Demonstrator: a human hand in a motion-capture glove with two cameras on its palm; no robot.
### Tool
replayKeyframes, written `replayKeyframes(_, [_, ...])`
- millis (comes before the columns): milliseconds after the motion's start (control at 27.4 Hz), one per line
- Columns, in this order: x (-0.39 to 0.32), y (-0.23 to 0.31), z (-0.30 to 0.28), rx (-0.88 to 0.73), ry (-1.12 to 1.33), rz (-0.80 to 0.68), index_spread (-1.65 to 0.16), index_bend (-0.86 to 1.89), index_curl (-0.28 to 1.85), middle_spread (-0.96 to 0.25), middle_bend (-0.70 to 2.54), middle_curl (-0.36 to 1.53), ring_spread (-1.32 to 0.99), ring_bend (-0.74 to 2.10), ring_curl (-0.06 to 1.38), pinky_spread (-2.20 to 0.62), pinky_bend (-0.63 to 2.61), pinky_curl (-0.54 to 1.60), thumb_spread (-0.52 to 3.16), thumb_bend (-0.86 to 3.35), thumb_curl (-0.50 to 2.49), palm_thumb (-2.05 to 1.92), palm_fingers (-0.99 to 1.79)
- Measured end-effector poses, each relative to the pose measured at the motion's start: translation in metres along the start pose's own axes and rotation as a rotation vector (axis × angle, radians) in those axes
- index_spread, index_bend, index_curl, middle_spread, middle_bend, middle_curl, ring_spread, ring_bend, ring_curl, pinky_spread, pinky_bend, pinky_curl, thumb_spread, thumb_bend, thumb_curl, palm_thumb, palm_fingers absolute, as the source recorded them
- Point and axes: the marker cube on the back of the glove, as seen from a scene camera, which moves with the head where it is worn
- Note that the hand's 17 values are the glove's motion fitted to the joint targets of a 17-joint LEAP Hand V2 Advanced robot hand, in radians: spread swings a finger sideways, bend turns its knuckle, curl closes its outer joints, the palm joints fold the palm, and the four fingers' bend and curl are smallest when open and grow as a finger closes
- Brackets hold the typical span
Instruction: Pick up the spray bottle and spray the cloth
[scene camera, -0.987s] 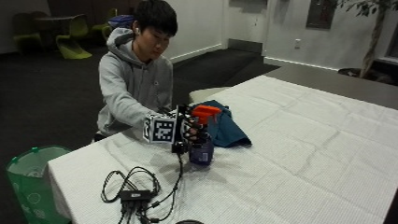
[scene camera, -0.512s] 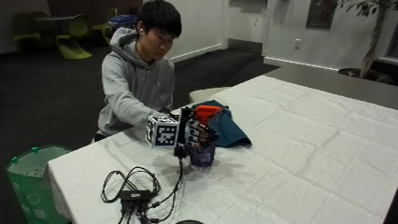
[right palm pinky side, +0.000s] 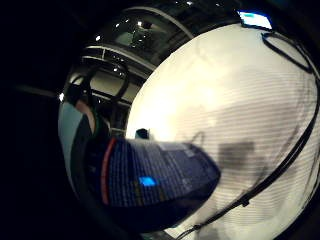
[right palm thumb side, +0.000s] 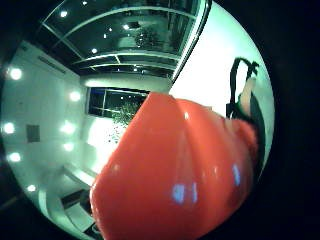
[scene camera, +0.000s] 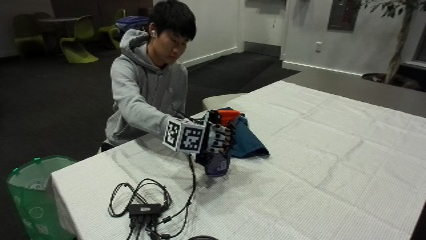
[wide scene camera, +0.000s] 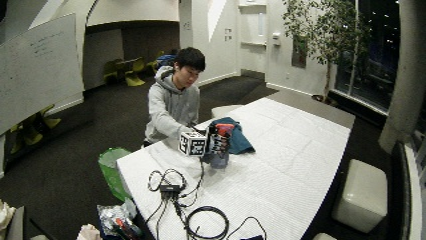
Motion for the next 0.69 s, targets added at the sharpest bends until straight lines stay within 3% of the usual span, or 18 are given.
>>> replayKeyframes(365, [-0.074,0.032,0.037,-0.384,0.700,-0.274,-0.19,0.52,0.44,-0.10,0.59,0.49,-0.18,0.55,0.40,-0.26,0.36,0.36,0.35,-0.03,0.58,0.96,1.43])
replayKeyframes(694, [-0.135,0.065,0.044,-0.585,1.063,-0.356,-0.18,0.53,0.48,-0.10,0.60,0.50,-0.19,0.56,0.41,-0.28,0.38,0.38,0.24,-0.03,0.63,0.94,1.42])
